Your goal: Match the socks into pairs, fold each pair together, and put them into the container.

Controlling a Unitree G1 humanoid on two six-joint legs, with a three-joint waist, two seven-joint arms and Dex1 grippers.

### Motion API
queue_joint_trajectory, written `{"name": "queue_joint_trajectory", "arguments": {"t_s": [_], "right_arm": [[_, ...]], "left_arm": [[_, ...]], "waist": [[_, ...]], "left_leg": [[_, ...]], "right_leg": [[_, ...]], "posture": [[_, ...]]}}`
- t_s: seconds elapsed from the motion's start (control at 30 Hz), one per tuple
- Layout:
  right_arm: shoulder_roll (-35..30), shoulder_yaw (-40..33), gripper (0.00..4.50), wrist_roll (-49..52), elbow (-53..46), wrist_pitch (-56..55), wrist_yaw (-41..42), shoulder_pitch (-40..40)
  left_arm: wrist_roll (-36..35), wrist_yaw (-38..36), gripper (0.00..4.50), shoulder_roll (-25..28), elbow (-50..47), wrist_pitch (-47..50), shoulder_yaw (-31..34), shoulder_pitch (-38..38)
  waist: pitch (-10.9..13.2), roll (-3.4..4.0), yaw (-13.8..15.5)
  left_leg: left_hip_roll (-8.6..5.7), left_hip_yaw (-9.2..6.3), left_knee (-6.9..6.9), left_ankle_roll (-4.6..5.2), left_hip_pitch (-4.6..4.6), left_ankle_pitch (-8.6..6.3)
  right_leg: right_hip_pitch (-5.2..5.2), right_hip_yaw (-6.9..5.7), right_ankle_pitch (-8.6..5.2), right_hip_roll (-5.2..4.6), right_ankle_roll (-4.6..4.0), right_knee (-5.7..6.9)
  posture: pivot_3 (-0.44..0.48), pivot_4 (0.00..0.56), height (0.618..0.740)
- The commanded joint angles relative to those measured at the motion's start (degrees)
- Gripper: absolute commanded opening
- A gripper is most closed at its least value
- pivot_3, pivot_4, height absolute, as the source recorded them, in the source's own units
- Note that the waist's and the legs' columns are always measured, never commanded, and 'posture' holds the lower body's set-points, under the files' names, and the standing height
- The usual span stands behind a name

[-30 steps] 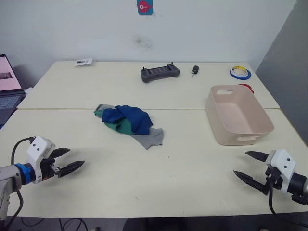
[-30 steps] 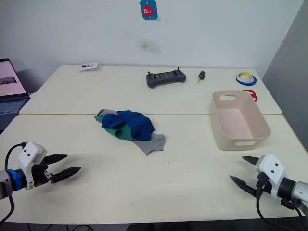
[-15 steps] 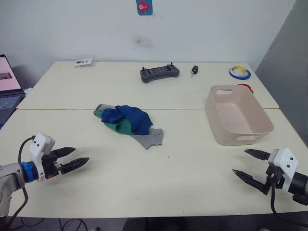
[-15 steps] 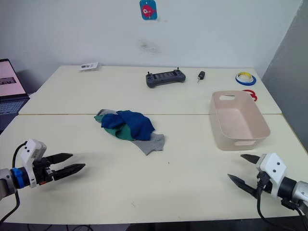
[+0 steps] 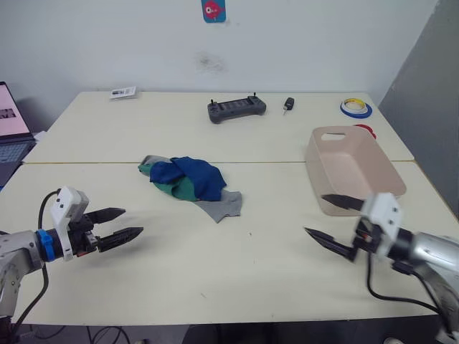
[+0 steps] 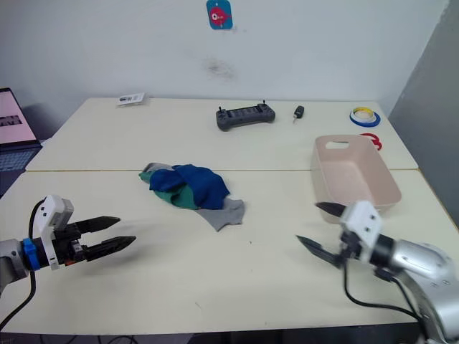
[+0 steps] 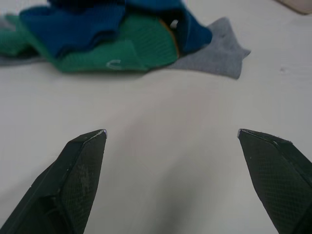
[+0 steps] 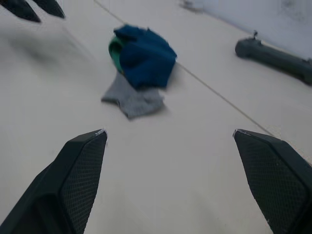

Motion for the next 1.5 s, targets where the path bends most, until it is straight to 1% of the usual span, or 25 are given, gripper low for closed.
{"name": "queue_joint_trajectory", "arguments": {"t_s": [0.03, 0.13, 0.23, 0.37, 0.5, 0.6, 0.73, 0.9, 1.13, 1.2, 1.27, 1.4, 1.43, 1.47, 1.5], "right_arm": [[3.61, 8.69, 4.46, -5.62, 3.22, 1.3, -4.01, -7.51], [9.57, 16.4, 4.46, -11.15, 8.86, 3.33, -8.22, -15.46], [14.12, 20.5, 4.46, -14.44, 13.18, 4.26, -10.64, -19.92], [21.66, 23.75, 4.46, -17.25, 20.03, 6.44, -14.43, -25.22], [26.99, 25.76, 4.46, -20.49, 28.55, 5.39, -16.55, -30.03], [29.7, 26.12, 4.46, -22.35, 34.34, 3.32, -17.32, -32.79], [31.88, 26.0, 4.46, -23.9, 39.75, 1.81, -17.51, -34.91], [33.96, 26.06, 4.46, -25.08, 43.93, 0.6, -17.01, -36.41], [37.95, 25.96, 4.46, -25.96, 49.6, -1.52, -17.24, -37.64], [38.68, 25.7, 4.08, -26.4, 51.67, -2.67, -17.73, -37.93], [39.02, 25.65, 3.59, -26.87, 53.02, -3.2, -17.77, -38.09], [39.61, 25.4, 2.14, -27.67, 55.43, -4.35, -18.28, -38.6], [39.7, 25.41, 1.84, -27.86, 55.94, -4.52, -18.5, -38.76], [39.77, 25.41, 1.42, -28.04, 56.2, -4.7, -18.62, -38.82], [39.9, 25.38, 1.14, -28.15, 56.14, -4.72, -18.69, -38.81]], "left_arm": [[-1.29, -2.05, 4.5, 0.14, 0.48, -4.04, 2.2, -2.51], [-3.39, -4.35, 4.5, 0.17, -0.7, -3.32, 1.91, -3.38], [-4.52, -5.0, 4.5, 0.64, -1.67, -1.46, 1.01, -4.03], [-4.25, -5.56, 4.5, 0.33, -2.43, -1.97, 0.1, -4.01], [-4.9, -7.01, 4.5, -0.24, -3.81, -2.91, -0.32, -3.56], [-4.55, -7.38, 4.5, -0.26, -3.66, -3.39, -0.73, -3.94], [-4.9, -7.49, 4.5, -0.17, -4.3, -3.17, -1.06, -4.65], [-5.56, -8.13, 4.5, 0.65, -6.22, -2.8, -0.48, -3.99], [-4.5, -7.33, 4.5, 1.15, -6.03, -3.2, 0.96, -1.28], [-4.4, -6.96, 4.5, 1.16, -5.97, -2.96, 0.88, -0.9], [-4.61, -6.62, 4.5, 1.06, -5.95, -2.76, 0.89, -0.89], [-4.54, -6.35, 4.5, 0.99, -5.81, -2.99, 0.72, -1.12], [-4.53, -6.28, 4.5, 0.95, -5.83, -3.05, 0.68, -1.19], [-4.52, -6.19, 4.5, 0.89, -5.86, -3.13, 0.62, -1.25], [-4.53, -6.1, 4.5, 0.84, -5.88, -3.17, 0.55, -1.31]], "waist": [[0.0, 0.0, -0.02], [0.0, 0.0, -0.1], [0.0, 0.01, -0.09], [0.0, 0.0, -0.08], [0.0, 0.01, -0.15], [0.0, 0.0, -0.11], [0.0, 0.0, -0.16], [0.0, 0.01, -0.23], [0.01, 0.01, -0.34], [0.01, 0.02, -0.35], [0.01, 0.01, -0.36], [0.01, 0.01, -0.31], [0.01, 0.01, -0.33], [0.01, 0.01, -0.35], [0.01, 0.01, -0.35]], "left_leg": [[-0.01, 0.0, 0.02, 0.0, -0.03, 0.0], [-0.01, 0.01, 0.06, 0.01, -0.02, 0.0], [-0.01, 0.01, 0.05, 0.01, -0.08, 0.0], [-0.01, 0.0, 0.06, 0.01, -0.14, 0.0], [-0.01, 0.0, 0.08, 0.01, -0.13, 0.01], [-0.01, -0.01, 0.08, 0.01, -0.11, 0.01], [-0.02, -0.01, 0.08, 0.01, -0.12, 0.01], [0.0, 0.0, 0.08, 0.01, -0.12, 0.01], [0.01, 0.01, 0.07, 0.01, -0.12, 0.01], [0.01, 0.01, 0.07, 0.01, -0.12, 0.01], [0.0, 0.01, 0.07, 0.01, -0.12, 0.01], [-0.01, 0.02, 0.08, 0.01, -0.13, 0.01], [-0.01, 0.02, 0.08, 0.01, -0.12, 0.01], [-0.01, 0.02, 0.07, 0.01, -0.12, 0.01], [0.0, 0.02, 0.07, 0.01, -0.12, 0.01]], "right_leg": [[-0.03, 0.0, 0.0, 0.0, 0.0, 0.0], [-0.06, 0.01, 0.01, 0.0, -0.01, 0.08], [-0.13, 0.01, 0.01, 0.03, -0.01, 0.08], [-0.19, 0.01, 0.01, 0.02, -0.01, 0.05], [-0.19, 0.01, 0.01, 0.02, -0.02, 0.12], [-0.2, -0.01, 0.01, 0.02, -0.02, 0.17], [-0.22, 0.0, 0.01, 0.02, -0.02, 0.17], [-0.24, 0.01, 0.01, 0.02, -0.02, 0.21], [-0.41, 0.08, 0.01, 0.03, -0.02, 0.43], [-0.41, 0.07, 0.01, 0.03, -0.02, 0.44], [-0.42, 0.07, 0.01, 0.03, -0.02, 0.44], [-0.42, 0.08, 0.01, 0.02, -0.02, 0.43], [-0.42, 0.08, 0.01, 0.02, -0.02, 0.43], [-0.42, 0.08, 0.01, 0.02, -0.02, 0.44], [-0.42, 0.08, 0.01, 0.02, -0.02, 0.44]], "posture": [[0.0, 0.15, 0.74], [0.0, 0.15, 0.74], [0.0, 0.15, 0.74], [0.0, 0.15, 0.74], [0.0, 0.15, 0.74], [0.0, 0.15, 0.74], [0.0, 0.15, 0.74], [0.0, 0.15, 0.74], [0.0, 0.15, 0.74], [0.0, 0.15, 0.74], [0.0, 0.15, 0.74], [0.0, 0.15, 0.74], [0.0, 0.15, 0.74], [0.0, 0.15, 0.74], [0.0, 0.15, 0.74]]}}
